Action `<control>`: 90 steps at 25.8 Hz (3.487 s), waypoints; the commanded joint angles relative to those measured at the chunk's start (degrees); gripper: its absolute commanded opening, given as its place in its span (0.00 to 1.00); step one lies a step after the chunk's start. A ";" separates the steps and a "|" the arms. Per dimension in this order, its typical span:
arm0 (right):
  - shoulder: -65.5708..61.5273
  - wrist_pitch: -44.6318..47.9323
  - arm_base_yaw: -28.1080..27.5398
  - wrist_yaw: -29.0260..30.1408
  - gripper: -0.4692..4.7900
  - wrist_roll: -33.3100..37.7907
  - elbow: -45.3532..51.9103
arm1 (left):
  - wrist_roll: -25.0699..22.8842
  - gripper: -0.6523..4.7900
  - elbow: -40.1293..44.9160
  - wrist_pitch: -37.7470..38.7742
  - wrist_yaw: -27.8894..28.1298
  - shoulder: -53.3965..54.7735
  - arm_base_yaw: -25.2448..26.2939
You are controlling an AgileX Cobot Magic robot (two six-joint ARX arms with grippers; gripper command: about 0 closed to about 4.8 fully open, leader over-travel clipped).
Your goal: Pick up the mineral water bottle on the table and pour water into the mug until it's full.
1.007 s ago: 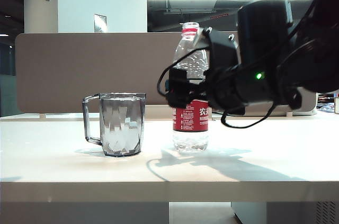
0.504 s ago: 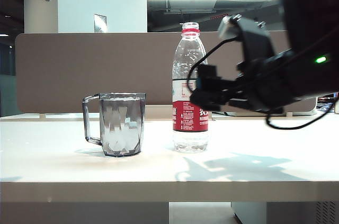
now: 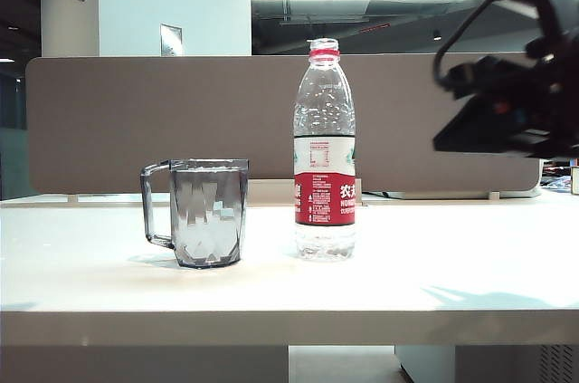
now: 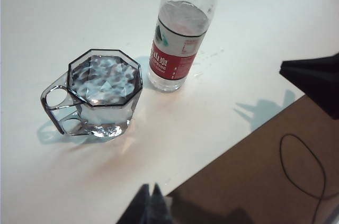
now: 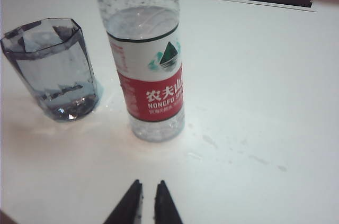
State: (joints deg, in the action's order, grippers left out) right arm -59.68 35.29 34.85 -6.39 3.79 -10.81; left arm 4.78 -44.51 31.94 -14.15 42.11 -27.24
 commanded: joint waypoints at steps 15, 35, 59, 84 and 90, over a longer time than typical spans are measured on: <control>14.43 -6.19 -0.37 0.09 0.08 2.25 10.80 | -0.02 0.11 -0.42 -0.87 -0.07 -0.11 0.15; 46.05 -45.13 -26.82 12.15 0.08 9.94 10.73 | -0.02 0.11 -0.42 -0.79 -0.02 -0.11 0.15; 59.67 -44.96 -31.34 12.35 0.08 -4.46 10.73 | -0.02 0.11 -0.42 -0.79 -0.04 -0.11 0.15; 59.67 -44.94 -31.32 12.52 0.08 -4.46 10.73 | -6.16 0.11 20.37 -24.85 -2.89 -28.89 24.61; 59.67 -44.94 -31.32 12.52 0.08 -4.46 10.73 | -3.93 0.11 33.83 -28.37 -2.51 -37.57 28.55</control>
State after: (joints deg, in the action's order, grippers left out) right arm -0.08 -10.24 3.46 6.09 -0.51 -0.45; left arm 0.30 -12.27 4.23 -16.86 4.99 1.30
